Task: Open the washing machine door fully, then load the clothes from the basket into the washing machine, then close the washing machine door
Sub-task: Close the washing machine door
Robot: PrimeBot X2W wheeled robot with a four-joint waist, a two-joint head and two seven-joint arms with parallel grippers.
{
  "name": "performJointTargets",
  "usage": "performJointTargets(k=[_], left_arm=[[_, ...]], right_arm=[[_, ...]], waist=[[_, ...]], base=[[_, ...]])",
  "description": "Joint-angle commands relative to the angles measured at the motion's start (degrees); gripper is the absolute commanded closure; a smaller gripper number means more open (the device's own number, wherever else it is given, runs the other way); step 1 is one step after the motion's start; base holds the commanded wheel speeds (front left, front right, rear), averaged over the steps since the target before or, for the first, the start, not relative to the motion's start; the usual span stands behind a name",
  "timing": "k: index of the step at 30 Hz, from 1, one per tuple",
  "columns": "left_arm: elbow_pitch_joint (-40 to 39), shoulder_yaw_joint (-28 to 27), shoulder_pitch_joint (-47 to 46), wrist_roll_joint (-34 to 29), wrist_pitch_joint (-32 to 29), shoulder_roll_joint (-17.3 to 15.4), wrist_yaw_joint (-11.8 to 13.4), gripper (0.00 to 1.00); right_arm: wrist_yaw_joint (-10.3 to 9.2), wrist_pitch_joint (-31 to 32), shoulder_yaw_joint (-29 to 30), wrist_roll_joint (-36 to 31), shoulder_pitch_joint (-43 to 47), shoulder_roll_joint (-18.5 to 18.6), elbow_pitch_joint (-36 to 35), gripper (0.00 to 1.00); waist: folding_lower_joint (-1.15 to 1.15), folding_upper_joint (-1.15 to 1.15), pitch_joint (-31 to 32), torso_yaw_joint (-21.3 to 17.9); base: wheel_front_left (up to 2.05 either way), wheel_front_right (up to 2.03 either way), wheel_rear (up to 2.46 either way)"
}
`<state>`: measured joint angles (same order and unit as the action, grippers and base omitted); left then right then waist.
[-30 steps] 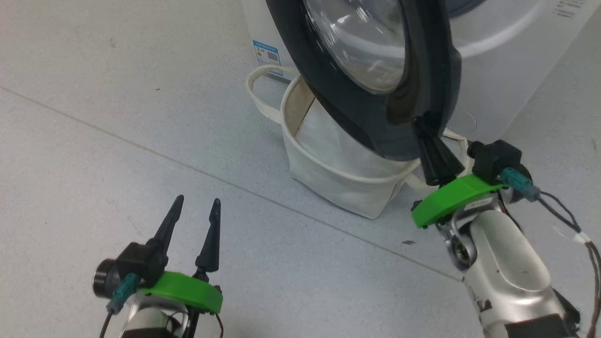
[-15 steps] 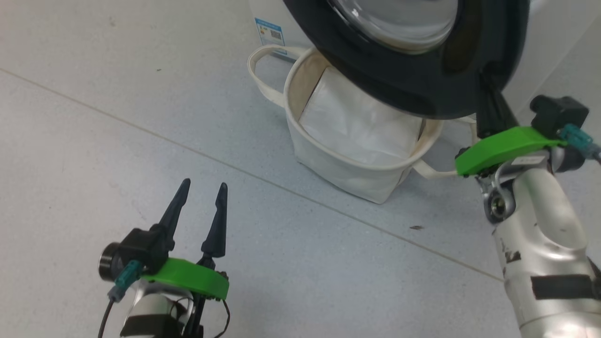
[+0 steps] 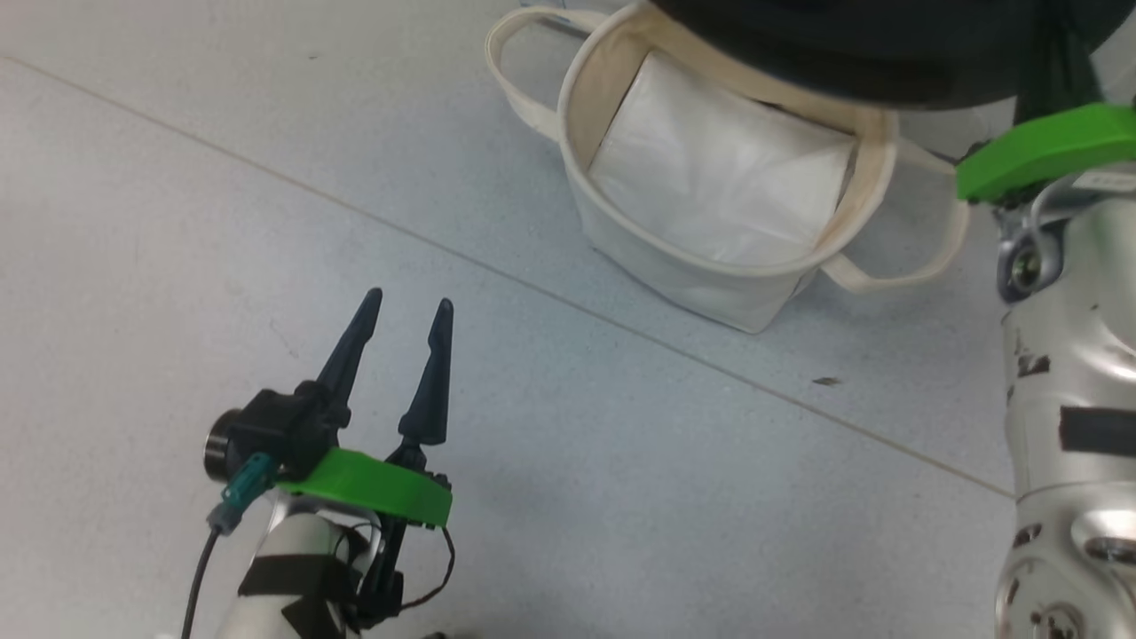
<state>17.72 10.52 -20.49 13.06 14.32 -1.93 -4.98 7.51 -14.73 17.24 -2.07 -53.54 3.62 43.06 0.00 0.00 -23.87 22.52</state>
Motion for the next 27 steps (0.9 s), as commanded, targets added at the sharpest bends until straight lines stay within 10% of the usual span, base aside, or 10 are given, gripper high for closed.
performJointTargets(k=[1,27], left_arm=[[-1.9,-1.7,-0.9,0.3,0.7,-1.0,0.4,0.0],[-2.9,2.7,-5.5,4.9,0.7,-1.0,2.0,0.0]], right_arm=[[-0.02,-0.3,-0.7,-0.6,-2.4,-0.7,-1.4,1.0],[-0.02,-0.3,13.9,-6.2,-21.8,-0.7,0.9,1.0]], waist=[[0.0,0.0,-1.1,0.5],[0.0,0.0,-10.7,1.6]], base=[[0.0,0.0,0.0],[0.0,0.0,0.0]])
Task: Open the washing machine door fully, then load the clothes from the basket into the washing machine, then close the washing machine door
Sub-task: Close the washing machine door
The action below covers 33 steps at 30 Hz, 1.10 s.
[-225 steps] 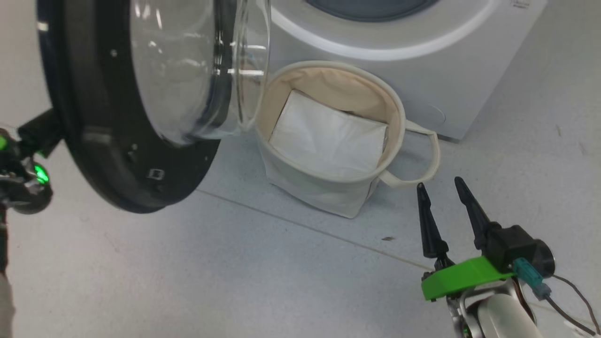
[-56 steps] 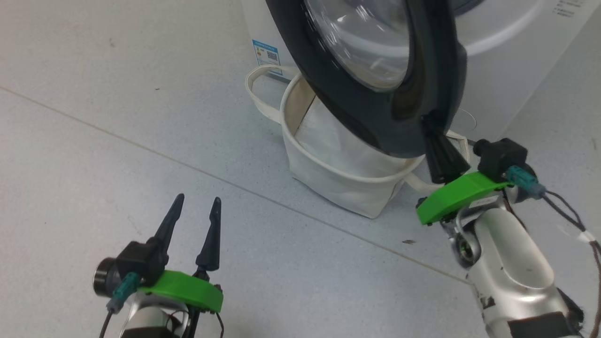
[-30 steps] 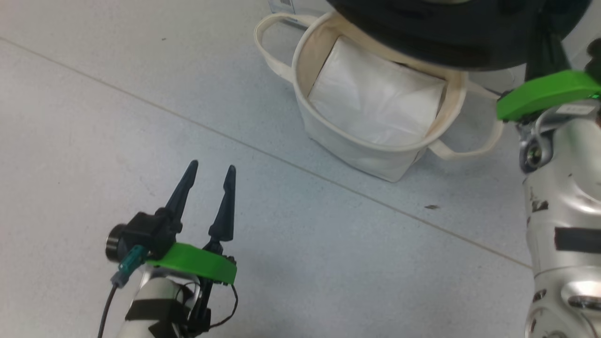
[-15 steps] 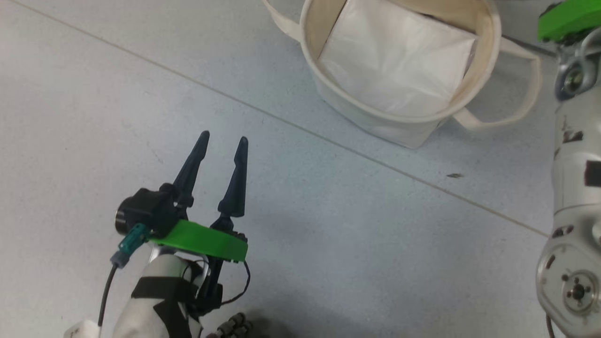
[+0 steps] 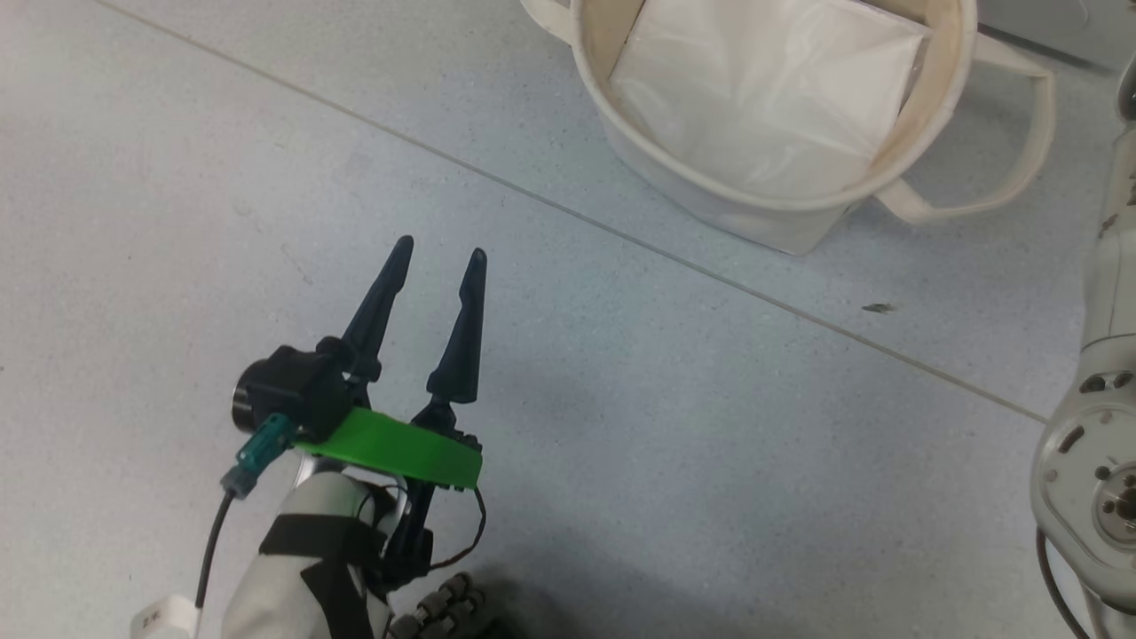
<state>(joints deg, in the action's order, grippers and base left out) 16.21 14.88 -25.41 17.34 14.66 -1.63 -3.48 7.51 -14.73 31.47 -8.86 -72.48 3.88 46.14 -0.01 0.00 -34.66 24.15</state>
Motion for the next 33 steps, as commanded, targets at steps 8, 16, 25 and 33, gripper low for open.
performJointTargets(k=[8,16,25,33], left_arm=[[-1.7,-1.4,-0.6,0.5,0.3,-1.2,0.5,0.0],[-1.6,-1.1,-0.8,1.0,0.3,-1.2,0.6,0.0],[-0.5,-1.6,-0.3,0.5,0.3,-1.2,0.5,0.0],[0.9,-4.2,2.4,-1.9,0.3,-1.2,-0.5,0.0]], right_arm=[[-0.02,-0.3,-1.3,0.3,-3.2,-1.0,-3.0,1.0],[-0.02,-0.3,-1.3,0.7,-5.4,-1.0,-3.1,1.0],[-0.02,-0.3,-8.7,7.6,1.5,-1.0,-3.1,1.0],[-0.02,-0.3,-23.8,18.5,19.2,-1.0,-8.2,1.0]], waist=[[0.01,0.0,-0.6,0.0],[0.01,0.0,-1.7,0.2],[0.01,0.0,3.4,-1.1],[0.01,0.0,13.1,-5.6]], base=[[0.0,0.0,0.0],[0.0,0.0,0.0],[0.0,0.0,0.0],[0.0,0.0,0.0]])
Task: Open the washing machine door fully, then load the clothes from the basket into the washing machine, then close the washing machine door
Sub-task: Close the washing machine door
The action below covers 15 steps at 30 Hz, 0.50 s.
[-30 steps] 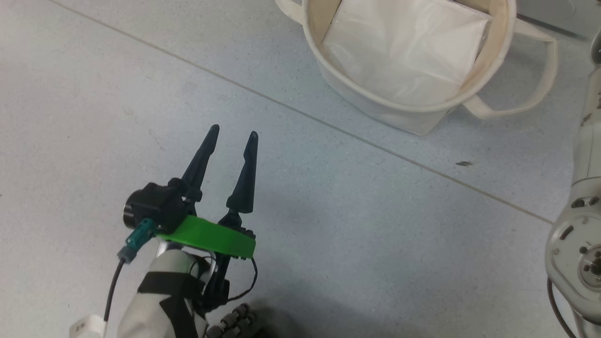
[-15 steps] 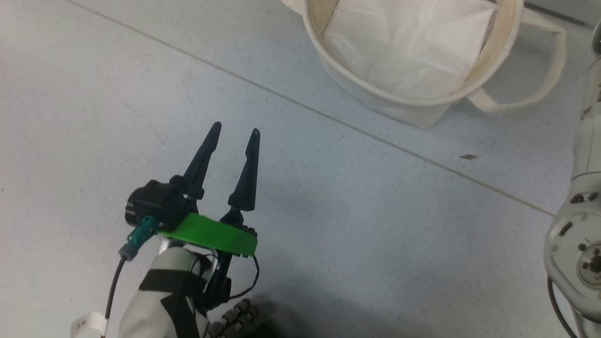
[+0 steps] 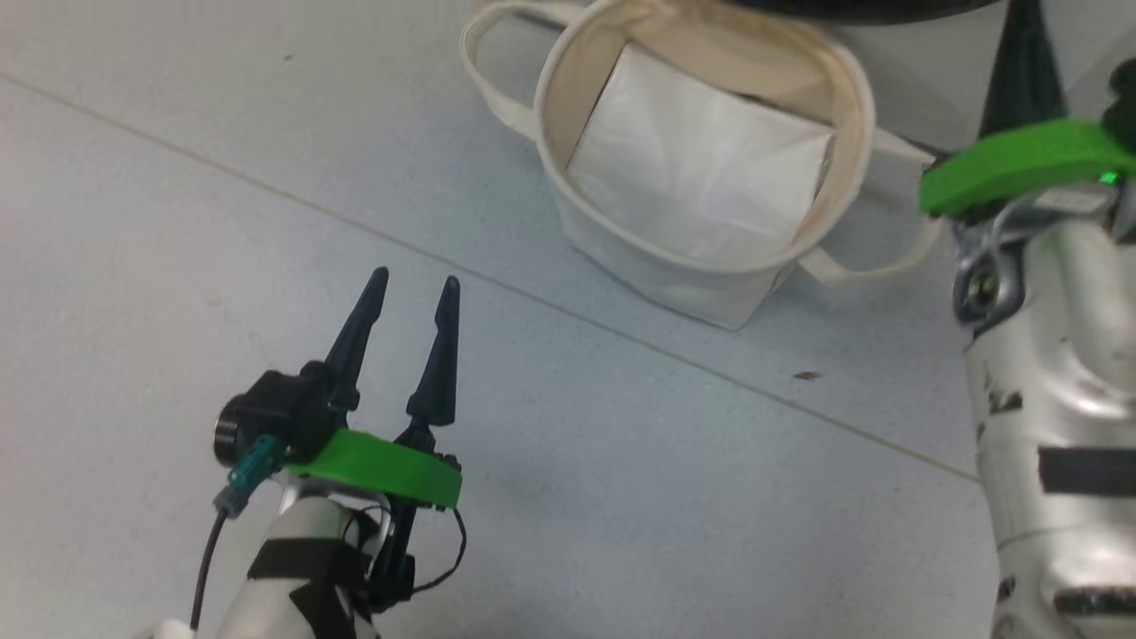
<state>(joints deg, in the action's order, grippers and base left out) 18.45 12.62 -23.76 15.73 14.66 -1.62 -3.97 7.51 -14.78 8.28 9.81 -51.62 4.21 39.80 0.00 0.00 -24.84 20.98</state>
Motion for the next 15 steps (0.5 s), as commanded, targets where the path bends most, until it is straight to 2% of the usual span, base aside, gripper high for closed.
performJointTargets(k=[1,7,13,15], left_arm=[[-1.4,-2.3,1.4,-0.1,0.3,-1.3,-0.3,0.0],[-1.5,-4.7,5.5,-1.1,0.3,-1.3,-1.3,0.0],[-1.0,-7.0,8.5,-1.9,0.3,-1.3,-2.2,0.0],[-0.8,-7.1,8.8,-2.1,0.3,-1.3,-2.6,0.0]], right_arm=[[-0.02,-0.2,-2.2,0.8,0.9,-1.3,-2.8,1.0],[-0.02,-0.2,-9.1,5.8,16.5,-1.3,-11.7,1.0],[-0.02,-0.2,-14.6,4.6,28.9,-1.3,-18.8,1.0],[-0.02,-0.2,-14.4,3.9,32.0,-1.3,-21.7,1.0]], waist=[[0.0,0.0,4.6,-3.2],[0.0,0.0,11.7,-7.9],[0.0,0.0,15.7,-12.9],[0.0,0.0,16.7,-13.9]], base=[[0.0,0.0,0.0],[0.0,0.0,0.0],[0.0,0.0,0.0],[0.0,0.0,0.0]])
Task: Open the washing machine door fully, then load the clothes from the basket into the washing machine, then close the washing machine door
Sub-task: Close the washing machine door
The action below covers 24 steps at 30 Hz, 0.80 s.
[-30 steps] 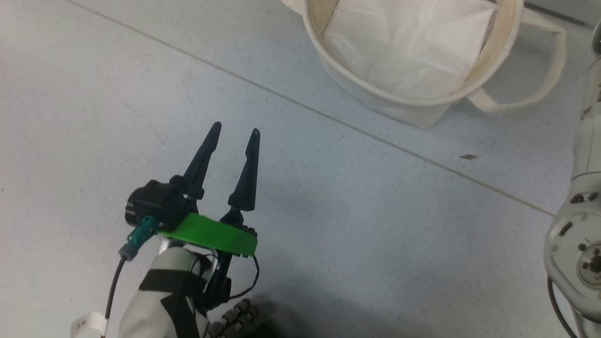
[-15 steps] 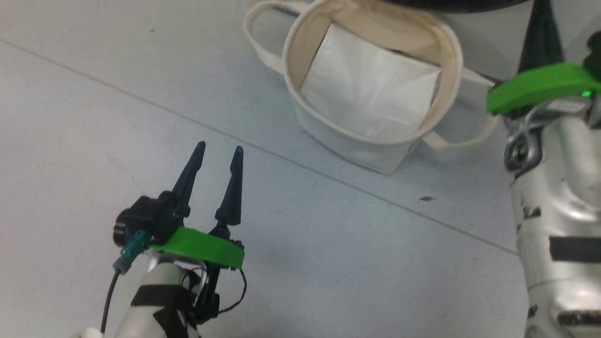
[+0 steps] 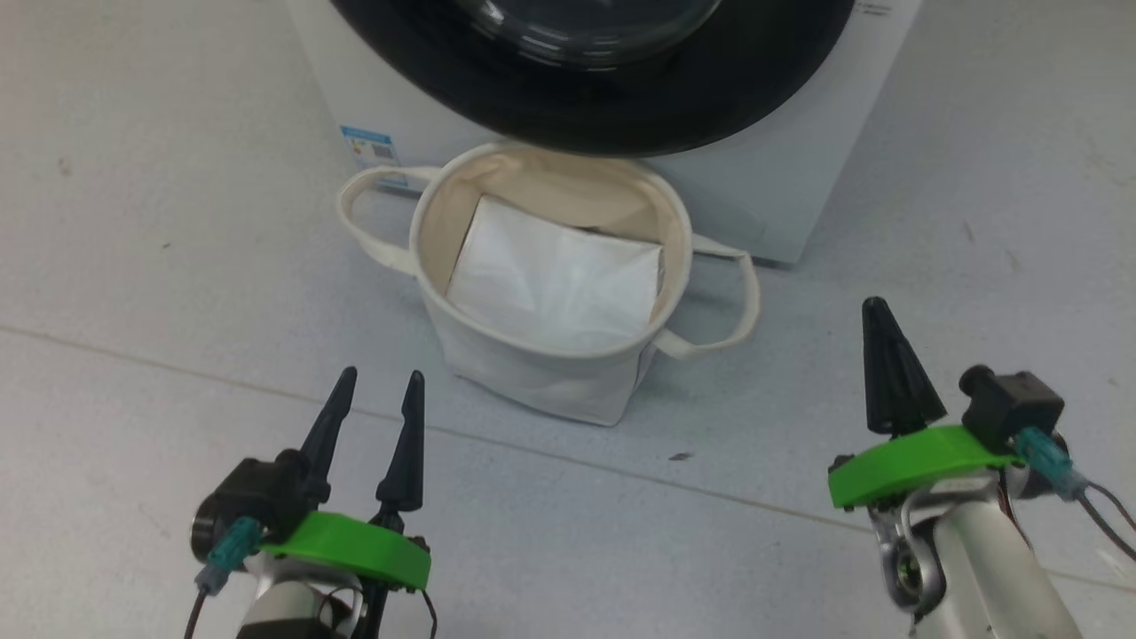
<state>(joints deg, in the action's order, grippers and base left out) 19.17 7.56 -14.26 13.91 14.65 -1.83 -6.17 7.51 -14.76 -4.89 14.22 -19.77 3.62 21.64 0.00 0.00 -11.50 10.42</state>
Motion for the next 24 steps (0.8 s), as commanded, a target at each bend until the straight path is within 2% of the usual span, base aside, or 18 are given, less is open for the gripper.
performJointTargets(k=[1,6,9,10,11,12,13,14,15,18,22,24], left_arm=[[-1.6,-1.9,-0.6,-0.3,0.3,-1.0,-0.5,0.0],[-5.5,-1.5,0.9,-3.0,0.3,-1.0,-0.9,0.0],[-4.8,-1.2,2.8,-4.1,0.3,-1.0,-1.0,0.0],[-4.4,-1.0,3.2,-4.2,0.3,-1.0,-1.0,0.0],[-4.1,-0.8,3.5,-4.2,0.3,-1.0,-1.1,0.0],[-4.1,-0.8,3.5,-4.2,0.3,-1.0,-1.1,0.0],[-3.8,-0.8,3.8,-4.2,0.3,-1.0,-1.1,0.0],[-3.6,-0.8,4.1,-4.1,0.3,-1.0,-1.1,0.0],[-3.5,-0.8,4.4,-4.0,0.3,-1.0,-1.1,0.0],[-3.2,-0.7,4.9,-4.8,0.3,-1.0,-1.1,0.0],[-3.8,-0.8,6.5,-6.3,0.3,-1.0,-0.7,0.0],[-1.9,-0.5,7.2,-4.9,0.3,-1.0,-0.7,0.0]], right_arm=[[-0.02,-0.2,-1.5,-0.7,1.9,-0.7,-4.8,1.0],[-0.02,-0.2,0.0,-0.7,9.0,-0.7,-11.7,1.0],[-0.02,-0.2,1.3,0.3,12.0,-0.7,-15.7,1.0],[-0.02,-0.2,1.9,0.8,12.9,-0.7,-16.8,0.97],[-0.02,-0.2,2.5,1.0,13.8,-0.7,-17.6,0.89],[-0.02,-0.2,2.5,1.0,13.8,-0.7,-17.6,0.89],[-0.02,-0.2,2.7,0.6,14.5,-0.7,-18.2,0.74],[-0.02,-0.2,2.9,0.1,15.2,-0.7,-18.8,0.52],[-0.02,-0.2,2.9,-0.1,15.7,-0.7,-19.5,0.35],[-0.02,-0.2,3.0,-0.8,17.1,-0.7,-20.7,0.0],[-0.02,-0.2,2.8,-3.0,18.2,-0.7,-21.4,0.0],[-0.02,-0.2,2.2,-3.7,18.4,-0.7,-21.6,0.0]], waist=[[0.0,0.0,3.8,-3.7],[0.0,0.0,5.8,-5.3],[0.0,0.0,7.0,-6.2],[0.0,0.0,7.5,-6.4],[0.0,0.0,7.9,-6.6],[0.0,0.0,7.9,-6.6],[0.0,0.0,8.3,-6.9],[0.0,0.0,8.6,-7.0],[0.0,0.0,8.8,-7.1],[0.0,0.0,9.7,-7.3],[0.0,0.0,11.0,-7.2],[0.0,0.0,11.4,-6.9]], base=[[0.0,0.0,0.0],[0.0,0.0,0.0],[0.0,0.0,0.0],[0.0,0.0,0.0],[0.0,0.0,0.0],[0.0,0.0,0.0],[0.0,0.0,0.0],[0.0,0.0,0.0],[0.0,0.0,0.0],[0.0,0.0,0.0],[0.0,0.0,0.0],[0.0,0.0,0.0]])
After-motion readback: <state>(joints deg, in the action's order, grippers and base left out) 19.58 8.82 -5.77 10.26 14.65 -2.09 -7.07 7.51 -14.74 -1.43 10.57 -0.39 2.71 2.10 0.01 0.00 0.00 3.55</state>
